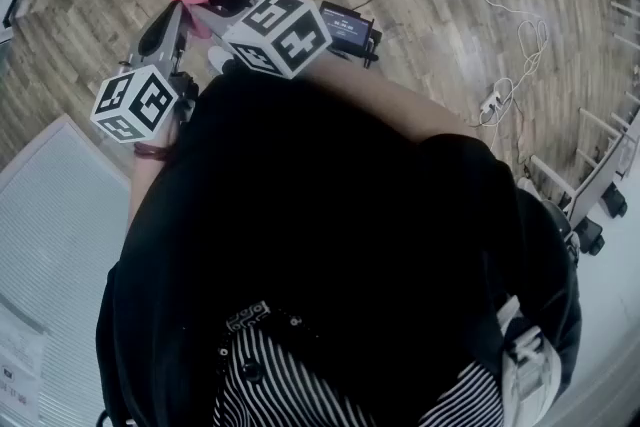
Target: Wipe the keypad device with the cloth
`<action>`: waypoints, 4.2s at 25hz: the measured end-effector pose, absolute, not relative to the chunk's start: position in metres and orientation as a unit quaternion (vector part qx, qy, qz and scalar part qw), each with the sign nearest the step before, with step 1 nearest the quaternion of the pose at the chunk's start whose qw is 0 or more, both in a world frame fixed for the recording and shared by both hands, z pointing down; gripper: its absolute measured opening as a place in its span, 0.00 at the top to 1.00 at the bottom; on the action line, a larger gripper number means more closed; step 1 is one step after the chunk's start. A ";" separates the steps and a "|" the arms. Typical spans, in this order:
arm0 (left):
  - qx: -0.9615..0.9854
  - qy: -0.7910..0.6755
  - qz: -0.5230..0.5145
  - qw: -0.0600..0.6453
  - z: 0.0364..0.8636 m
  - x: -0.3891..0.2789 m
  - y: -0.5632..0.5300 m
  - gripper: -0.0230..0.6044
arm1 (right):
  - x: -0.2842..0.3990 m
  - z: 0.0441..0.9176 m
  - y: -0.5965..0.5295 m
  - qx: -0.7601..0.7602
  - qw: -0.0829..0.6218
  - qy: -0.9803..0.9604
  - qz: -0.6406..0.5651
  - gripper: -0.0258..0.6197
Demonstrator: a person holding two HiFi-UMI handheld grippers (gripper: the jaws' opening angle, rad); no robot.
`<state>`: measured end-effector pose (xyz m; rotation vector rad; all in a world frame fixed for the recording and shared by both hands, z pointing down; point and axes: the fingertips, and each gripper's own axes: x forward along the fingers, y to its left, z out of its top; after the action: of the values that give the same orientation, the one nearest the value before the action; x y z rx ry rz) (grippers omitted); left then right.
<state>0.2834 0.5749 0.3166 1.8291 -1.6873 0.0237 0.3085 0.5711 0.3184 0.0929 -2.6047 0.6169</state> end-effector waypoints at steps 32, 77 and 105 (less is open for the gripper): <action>0.702 -0.644 0.014 0.304 0.310 0.298 0.519 0.96 | 0.324 0.307 0.524 0.000 0.198 -0.952 0.232 0.90; 0.774 -0.558 0.006 0.300 0.307 -0.074 0.425 0.96 | -0.051 0.303 0.437 0.106 0.201 -0.946 0.231 0.89; 0.716 -0.620 -0.014 0.320 0.317 -0.207 0.273 0.96 | -0.182 0.312 0.281 0.017 0.232 -0.945 0.230 0.89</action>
<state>-0.2068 0.2732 0.3169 1.8818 -1.6307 -0.0376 -0.1823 0.2809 0.3123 0.0473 -2.5967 0.6311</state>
